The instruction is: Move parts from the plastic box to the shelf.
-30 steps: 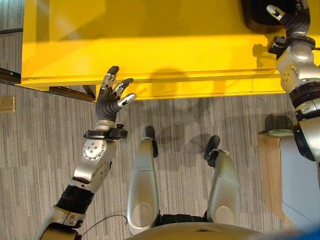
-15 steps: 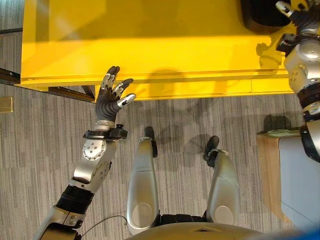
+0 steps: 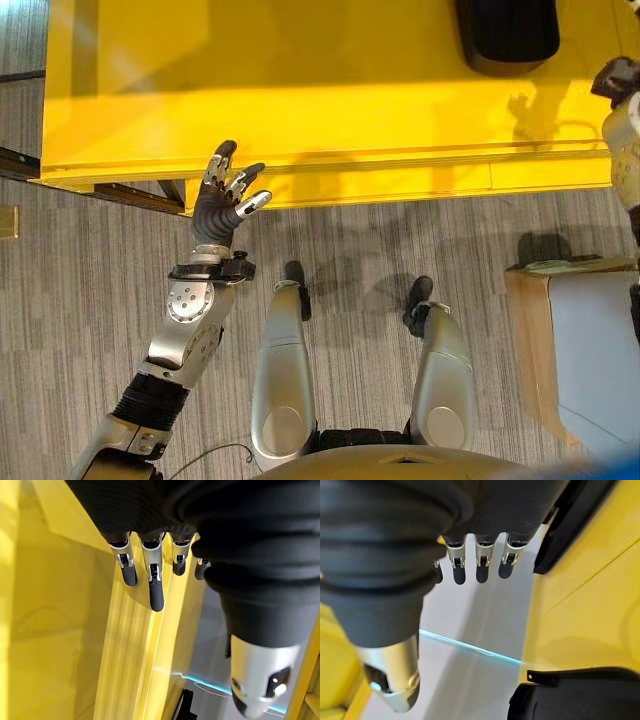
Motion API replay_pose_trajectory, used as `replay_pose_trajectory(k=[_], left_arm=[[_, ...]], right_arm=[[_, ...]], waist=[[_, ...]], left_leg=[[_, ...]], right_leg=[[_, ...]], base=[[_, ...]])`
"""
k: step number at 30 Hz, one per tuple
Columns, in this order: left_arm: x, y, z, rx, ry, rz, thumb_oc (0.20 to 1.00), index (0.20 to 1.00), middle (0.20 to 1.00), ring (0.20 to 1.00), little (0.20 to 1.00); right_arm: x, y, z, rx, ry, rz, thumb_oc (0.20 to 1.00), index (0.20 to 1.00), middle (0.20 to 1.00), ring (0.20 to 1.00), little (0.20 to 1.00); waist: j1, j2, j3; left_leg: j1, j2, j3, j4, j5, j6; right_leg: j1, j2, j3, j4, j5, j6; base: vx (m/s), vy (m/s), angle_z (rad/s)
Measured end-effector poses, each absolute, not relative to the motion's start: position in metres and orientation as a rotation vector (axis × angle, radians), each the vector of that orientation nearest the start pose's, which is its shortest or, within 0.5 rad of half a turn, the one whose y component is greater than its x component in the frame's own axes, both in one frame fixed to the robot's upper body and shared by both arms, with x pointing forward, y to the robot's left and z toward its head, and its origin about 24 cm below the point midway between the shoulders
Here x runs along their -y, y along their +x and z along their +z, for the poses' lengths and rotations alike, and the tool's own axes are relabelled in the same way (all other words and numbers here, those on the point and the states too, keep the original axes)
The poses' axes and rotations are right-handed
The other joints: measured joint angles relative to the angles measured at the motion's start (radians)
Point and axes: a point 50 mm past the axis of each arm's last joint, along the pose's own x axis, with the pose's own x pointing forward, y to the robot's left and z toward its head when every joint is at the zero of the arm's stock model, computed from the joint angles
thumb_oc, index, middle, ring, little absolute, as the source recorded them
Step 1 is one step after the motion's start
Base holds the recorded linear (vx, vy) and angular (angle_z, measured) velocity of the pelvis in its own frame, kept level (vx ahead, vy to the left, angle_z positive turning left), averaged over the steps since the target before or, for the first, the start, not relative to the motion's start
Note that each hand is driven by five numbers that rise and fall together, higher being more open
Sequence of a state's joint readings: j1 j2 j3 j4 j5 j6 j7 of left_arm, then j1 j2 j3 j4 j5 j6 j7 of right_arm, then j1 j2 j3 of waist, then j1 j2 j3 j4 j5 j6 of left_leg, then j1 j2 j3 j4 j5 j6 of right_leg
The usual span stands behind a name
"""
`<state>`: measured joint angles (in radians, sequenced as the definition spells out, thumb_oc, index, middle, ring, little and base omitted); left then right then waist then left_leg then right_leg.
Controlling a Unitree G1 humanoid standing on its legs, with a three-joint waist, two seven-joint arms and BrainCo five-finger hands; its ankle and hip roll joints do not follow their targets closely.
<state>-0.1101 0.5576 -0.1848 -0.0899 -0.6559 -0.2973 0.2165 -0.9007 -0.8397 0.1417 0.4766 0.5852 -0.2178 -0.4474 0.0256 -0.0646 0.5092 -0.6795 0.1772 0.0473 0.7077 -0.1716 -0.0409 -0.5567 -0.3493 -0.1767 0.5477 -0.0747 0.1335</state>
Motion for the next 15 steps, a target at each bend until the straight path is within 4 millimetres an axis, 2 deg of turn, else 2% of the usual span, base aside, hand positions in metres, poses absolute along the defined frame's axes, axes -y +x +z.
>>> replay_pose_trajectory(k=[2, 3, 5, 7, 9, 11, 13, 15], left_arm=[[-0.211, 0.261, 0.116, 0.328, -0.168, 0.011, 1.000, 1.000, 1.000, 1.000, 1.000], [-0.214, 0.258, 0.111, 0.307, -0.167, 0.025, 1.000, 1.000, 1.000, 1.000, 1.000], [-0.219, 0.252, 0.097, 0.244, -0.158, 0.045, 1.000, 1.000, 1.000, 1.000, 1.000], [-0.225, 0.243, 0.078, 0.170, -0.170, 0.086, 1.000, 1.000, 1.000, 1.000, 1.000], [-0.226, 0.231, 0.060, 0.096, -0.197, 0.123, 1.000, 1.000, 1.000, 1.000, 1.000], [-0.227, 0.222, 0.049, 0.042, -0.198, 0.122, 1.000, 1.000, 1.000, 1.000, 1.000], [-0.231, 0.216, 0.042, 0.017, -0.204, 0.127, 1.000, 1.000, 1.000, 1.000, 1.000], [-0.232, 0.212, 0.039, 0.011, -0.211, 0.126, 1.000, 1.000, 1.000, 1.000, 1.000]], right_arm=[[0.290, 0.322, 0.278, 0.716, -0.070, -0.452, 1.000, 1.000, 1.000, 1.000, 1.000], [0.287, 0.318, 0.267, 0.705, -0.070, -0.439, 1.000, 1.000, 1.000, 1.000, 1.000], [0.284, 0.298, 0.222, 0.650, 0.025, -0.438, 1.000, 1.000, 1.000, 1.000, 1.000], [0.271, 0.281, 0.177, 0.541, 0.082, -0.388, 1.000, 1.000, 1.000, 1.000, 1.000], [0.249, 0.258, 0.143, 0.487, 0.198, -0.330, 1.000, 1.000, 1.000, 1.000, 1.000], [0.245, 0.254, 0.133, 0.449, 0.176, -0.277, 1.000, 1.000, 1.000, 1.000, 1.000], [0.240, 0.244, 0.133, 0.457, 0.172, -0.218, 1.000, 1.000, 1.000, 1.000, 1.000], [0.240, 0.239, 0.125, 0.429, 0.155, -0.185, 1.000, 1.000, 1.000, 1.000, 1.000]], waist=[[-0.013, -0.002, -0.001], [-0.019, -0.005, -0.003], [-0.023, -0.012, -0.008], [-0.046, -0.011, -0.075], [-0.048, -0.013, -0.108], [-0.069, -0.006, -0.162], [-0.066, -0.011, -0.184], [-0.072, -0.002, -0.250]], left_leg=[[0.036, -0.003, 0.004, -0.022, -0.001, -0.001], [0.054, -0.003, 0.008, -0.032, -0.002, -0.002], [0.132, -0.001, 0.022, -0.082, 0.005, -0.014], [0.160, 0.014, 0.033, -0.119, -0.002, -0.020], [0.263, 0.024, 0.053, -0.207, 0.021, -0.035], [0.291, 0.032, 0.061, -0.245, 0.029, -0.045], [0.376, 0.034, 0.085, -0.324, 0.058, -0.058], [0.400, 0.044, 0.093, -0.374, 0.073, -0.069]], right_leg=[[0.037, 0.001, -0.003, -0.024, 0.001, 0.002], [0.052, 0.002, -0.003, -0.033, 0.002, 0.004], [0.122, 0.008, -0.014, -0.082, 0.008, 0.012], [0.156, 0.027, -0.023, -0.145, 0.021, 0.019], [0.261, 0.054, -0.029, -0.264, 0.068, 0.028], [0.290, 0.067, -0.031, -0.310, 0.082, 0.024], [0.357, 0.078, -0.031, -0.378, 0.105, 0.023], [0.375, 0.091, -0.033, -0.416, 0.113, 0.018]], base=[[0.07, -0.010, 0.00], [0.08, -0.015, -0.10], [0.10, -0.018, -0.12], [0.13, -0.023, -0.15], [0.12, -0.031, -0.26], [0.14, -0.024, -0.16], [0.07, -0.022, -0.15], [0.08, -0.023, -0.14]])
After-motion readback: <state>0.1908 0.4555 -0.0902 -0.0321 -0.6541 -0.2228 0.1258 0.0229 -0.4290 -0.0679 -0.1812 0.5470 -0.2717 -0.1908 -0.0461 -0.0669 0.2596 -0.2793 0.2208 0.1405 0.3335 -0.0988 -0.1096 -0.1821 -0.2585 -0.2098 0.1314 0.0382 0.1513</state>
